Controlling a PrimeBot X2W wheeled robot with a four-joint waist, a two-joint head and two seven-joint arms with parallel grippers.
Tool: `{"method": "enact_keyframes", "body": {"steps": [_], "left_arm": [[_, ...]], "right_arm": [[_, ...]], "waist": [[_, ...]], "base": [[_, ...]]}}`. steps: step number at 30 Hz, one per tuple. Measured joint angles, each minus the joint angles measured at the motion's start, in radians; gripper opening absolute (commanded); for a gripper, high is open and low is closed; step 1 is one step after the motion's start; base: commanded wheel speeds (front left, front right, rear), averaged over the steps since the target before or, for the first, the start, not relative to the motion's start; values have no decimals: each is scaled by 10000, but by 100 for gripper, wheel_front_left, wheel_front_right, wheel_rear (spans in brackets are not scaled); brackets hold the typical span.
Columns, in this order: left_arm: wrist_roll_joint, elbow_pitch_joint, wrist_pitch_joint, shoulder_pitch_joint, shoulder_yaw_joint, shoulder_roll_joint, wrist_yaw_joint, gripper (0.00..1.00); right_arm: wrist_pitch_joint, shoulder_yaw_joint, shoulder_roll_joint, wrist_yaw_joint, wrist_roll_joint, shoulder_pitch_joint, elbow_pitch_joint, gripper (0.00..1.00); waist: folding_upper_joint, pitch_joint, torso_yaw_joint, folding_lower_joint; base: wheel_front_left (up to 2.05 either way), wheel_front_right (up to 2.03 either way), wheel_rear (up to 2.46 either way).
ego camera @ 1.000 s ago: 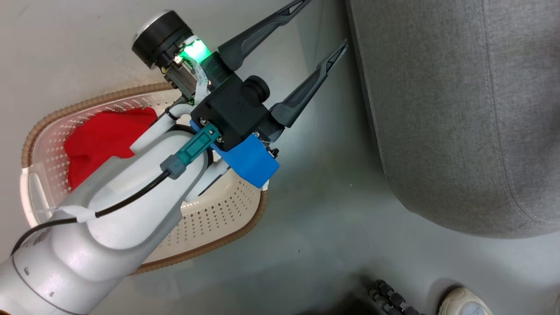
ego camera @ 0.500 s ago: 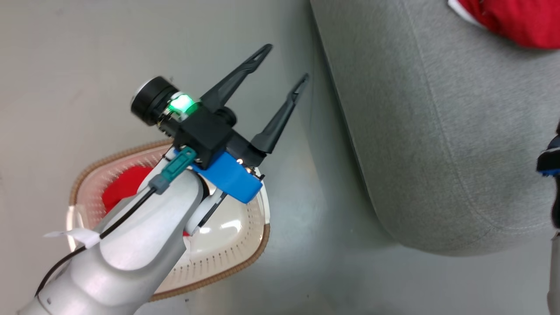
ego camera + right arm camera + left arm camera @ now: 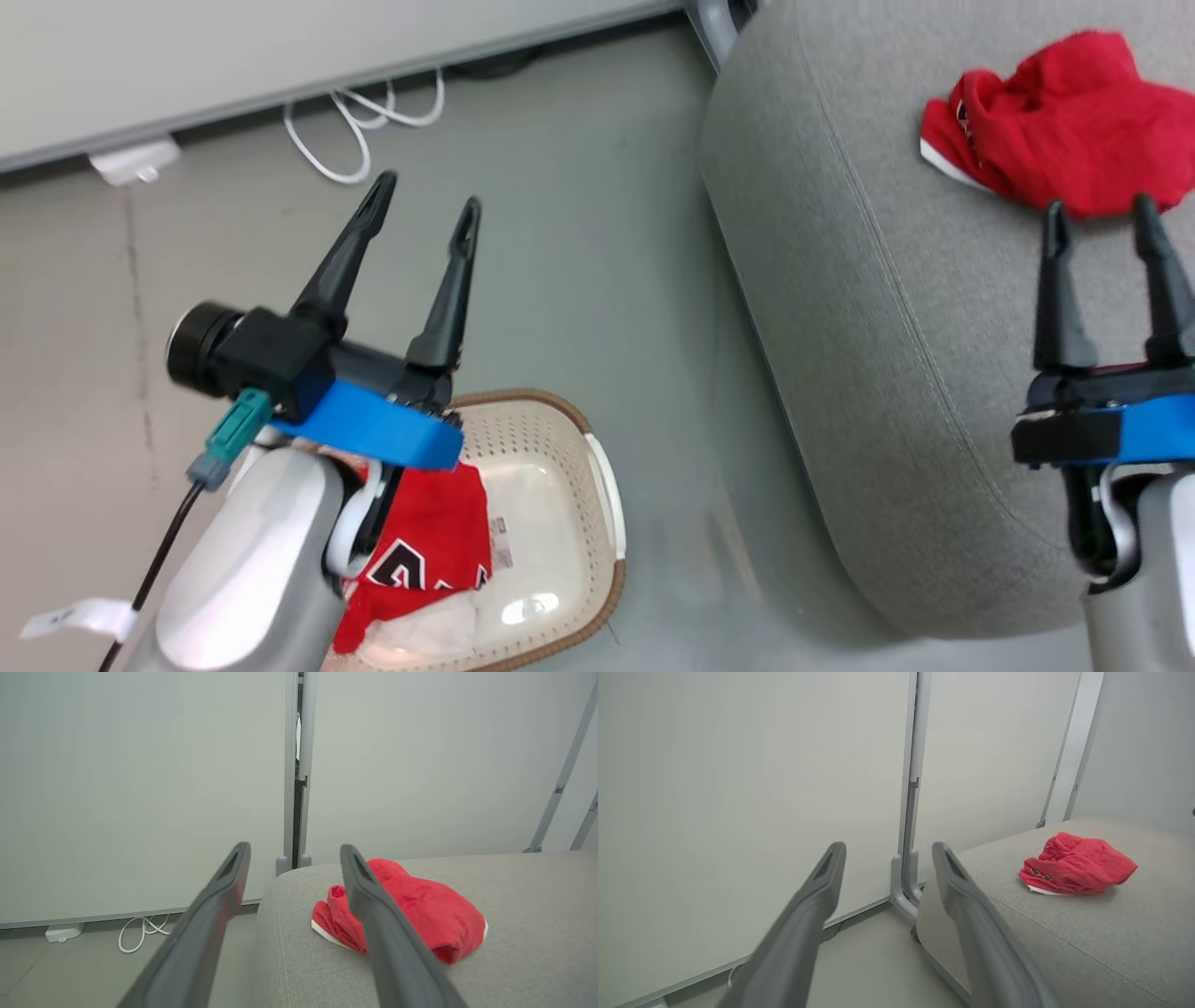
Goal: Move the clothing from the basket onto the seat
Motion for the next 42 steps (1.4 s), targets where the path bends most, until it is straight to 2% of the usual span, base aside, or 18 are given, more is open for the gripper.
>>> {"method": "enact_keyframes", "body": {"steps": [6,14,20,31,42], "left_arm": [[508,12,-2,1183,1304,-307,-21,100],[1068,-36,-2,2332,2692,-777,-286,100],[1411,6,0,3039,3319,-1170,-512,100],[1822,157,-2,3892,3971,-1590,-754,100],[1990,309,0,4183,4107,-1839,-817,100]], "right_arm": [[0,771,75,-2,-69,327,-253,100],[0,1112,291,-2,-251,893,-426,100],[0,1110,522,-2,-382,1390,-454,100],[0,1152,775,-2,-407,2103,-288,100],[0,1269,911,-2,-355,2412,-140,100]], "waist": [[0,-828,428,-1],[0,-1547,1071,0],[0,-1973,1449,0],[1,-2647,1718,0],[0,-2916,1867,1]], "base": [[0,0,0],[0,0,0],[0,0,0],[0,0,0],[0,0,0]]}}
